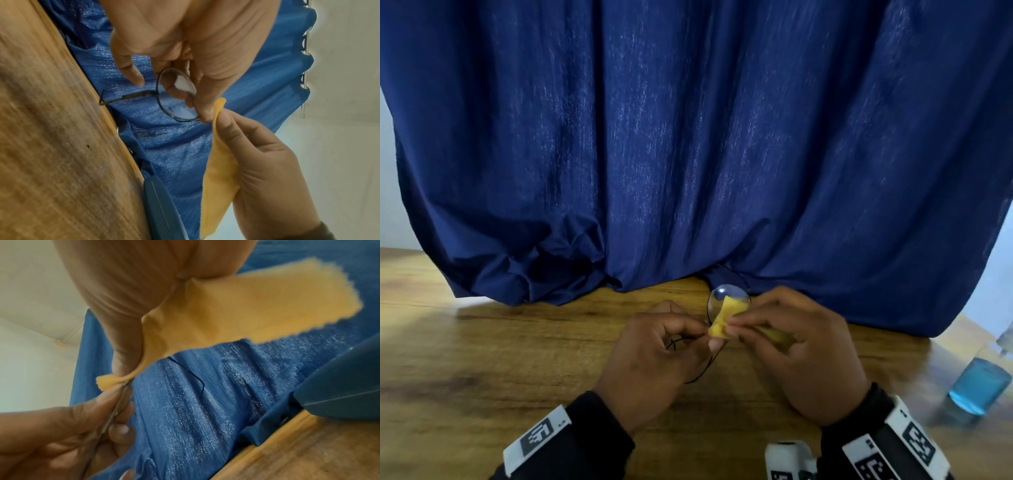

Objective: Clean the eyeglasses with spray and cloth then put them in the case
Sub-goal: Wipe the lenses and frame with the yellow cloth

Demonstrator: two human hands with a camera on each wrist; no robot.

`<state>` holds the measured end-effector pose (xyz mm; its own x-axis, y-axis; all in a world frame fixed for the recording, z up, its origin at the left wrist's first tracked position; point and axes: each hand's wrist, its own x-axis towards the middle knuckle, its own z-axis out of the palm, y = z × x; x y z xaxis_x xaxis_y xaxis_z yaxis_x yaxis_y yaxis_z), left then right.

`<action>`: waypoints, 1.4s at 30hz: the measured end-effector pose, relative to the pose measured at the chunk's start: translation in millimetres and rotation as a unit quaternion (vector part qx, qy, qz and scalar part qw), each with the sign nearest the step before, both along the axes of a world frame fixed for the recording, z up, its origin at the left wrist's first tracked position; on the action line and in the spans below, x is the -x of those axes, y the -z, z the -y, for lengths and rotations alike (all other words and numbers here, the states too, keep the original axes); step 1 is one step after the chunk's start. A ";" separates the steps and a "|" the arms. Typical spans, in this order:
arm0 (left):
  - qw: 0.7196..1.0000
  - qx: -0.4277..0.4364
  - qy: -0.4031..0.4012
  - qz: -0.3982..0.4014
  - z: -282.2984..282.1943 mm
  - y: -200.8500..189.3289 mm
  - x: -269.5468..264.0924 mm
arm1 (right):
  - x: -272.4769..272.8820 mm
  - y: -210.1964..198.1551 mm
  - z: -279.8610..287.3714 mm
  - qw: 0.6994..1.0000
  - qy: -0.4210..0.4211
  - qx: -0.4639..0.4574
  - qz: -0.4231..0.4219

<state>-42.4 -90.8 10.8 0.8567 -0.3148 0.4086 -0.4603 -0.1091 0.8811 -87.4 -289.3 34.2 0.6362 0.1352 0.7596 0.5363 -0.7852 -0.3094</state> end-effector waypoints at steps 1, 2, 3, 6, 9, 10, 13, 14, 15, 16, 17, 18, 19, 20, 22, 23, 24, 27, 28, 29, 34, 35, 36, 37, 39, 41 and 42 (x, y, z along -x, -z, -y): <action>1.000 -0.001 -0.001 0.001 0.1 0.3 0.1 | -0.1 0.2 -0.3 1.000 0.003 -0.003 0.000; 1.000 -0.003 -0.002 0.002 0.1 0.1 -0.2 | -0.6 -0.2 0.0 1.000 0.016 -0.021 0.007; 1.000 -0.007 -0.006 0.005 0.2 0.2 -0.8 | -0.5 -0.4 1.3 0.999 0.031 -0.040 0.017; 0.999 -0.022 -0.015 0.021 0.2 1.3 -1.1 | 0.0 0.9 1.6 0.999 0.008 -0.034 0.002; 0.999 -0.027 -0.018 0.024 0.5 1.6 -1.7 | -1.8 0.3 4.0 0.999 0.021 -0.029 0.000; 0.999 -0.025 -0.018 0.025 0.1 1.5 -2.3 | -2.2 -0.6 5.8 0.998 0.038 -0.042 0.011; 0.999 -0.029 -0.018 0.038 -1.5 0.5 -1.2 | -1.5 -0.6 4.2 0.999 0.002 -0.022 -0.027; 0.998 -0.031 -0.018 0.043 -1.6 0.4 -1.1 | -1.1 -0.3 2.7 0.999 -0.013 -0.010 -0.038; 0.999 -0.030 -0.017 0.043 -1.7 0.0 -1.5 | -1.1 -0.6 2.8 0.999 -0.011 -0.015 -0.031; 0.999 -0.024 -0.015 0.037 -1.9 -0.5 -1.6 | -1.5 -1.6 4.3 0.999 0.004 -0.034 -0.009; 0.999 -0.020 -0.013 0.031 -2.2 -1.7 -1.6 | -1.9 -2.2 5.9 0.998 0.022 -0.049 0.016; 0.999 -0.018 -0.012 0.027 -2.3 -2.6 -1.3 | -2.0 -2.1 6.5 0.998 0.029 -0.055 0.027; 0.999 -0.019 -0.013 0.028 -2.3 -3.1 -1.0 | -2.1 -1.2 5.9 0.998 0.019 -0.052 0.020; 0.999 -0.021 -0.015 0.031 -2.2 -3.4 -0.8 | -2.1 0.3 3.5 0.999 -0.001 -0.039 0.001; 0.999 -0.022 -0.015 0.031 -1.8 -4.1 -0.4 | -1.9 2.2 0.4 0.999 -0.011 -0.029 -0.010; 0.999 -0.020 -0.015 0.030 -1.8 -4.1 -0.1 | -1.7 1.3 0.5 0.999 0.004 -0.046 0.004; 0.999 -0.020 -0.016 0.028 -1.9 -4.3 0.0 | -1.9 0.1 1.1 0.997 0.023 -0.065 0.025; 0.998 -0.038 -0.024 0.036 -1.7 -4.7 1.6 | -2.2 1.8 0.2 0.998 0.006 -0.054 0.024; 0.998 -0.039 -0.024 0.038 -1.5 -4.9 2.4 | -2.3 3.6 -0.3 0.999 -0.013 -0.043 0.008; 0.998 -0.035 -0.023 0.037 -1.2 -5.0 3.2 | -2.5 4.2 0.7 0.999 -0.014 -0.042 0.004; 0.998 -0.031 -0.033 0.046 -1.7 -6.5 3.7 | -3.6 2.4 3.3 0.997 0.013 -0.068 0.047; 0.998 -0.029 -0.033 0.049 -1.9 -7.0 4.0 | -2.8 2.8 -0.5 0.998 -0.008 -0.052 0.038; 0.998 -0.027 -0.030 0.052 -2.0 -7.4 4.3 | -1.9 2.8 -3.0 0.998 -0.012 -0.043 0.033; 0.998 -0.029 -0.027 0.055 -2.0 -7.5 4.2 | -1.5 1.6 -3.9 0.998 0.006 -0.047 0.037; 0.997 -0.036 -0.023 0.058 -1.4 -7.2 3.9 | -1.8 -0.2 -1.5 0.994 0.058 -0.069 0.057; 0.997 -0.040 -0.020 0.059 0.0 -5.2 3.7 | -2.7 1.4 -1.6 0.995 0.050 -0.065 0.050; 0.997 -0.042 -0.019 0.061 0.8 -4.3 4.3 | -2.7 2.8 -2.9 0.997 0.033 -0.052 0.040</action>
<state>-46.7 -91.5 15.2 0.8145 -0.3199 0.4839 -0.5572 -0.1996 0.8060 -84.7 -286.4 31.4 0.5776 0.0137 0.8162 0.5113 -0.7855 -0.3487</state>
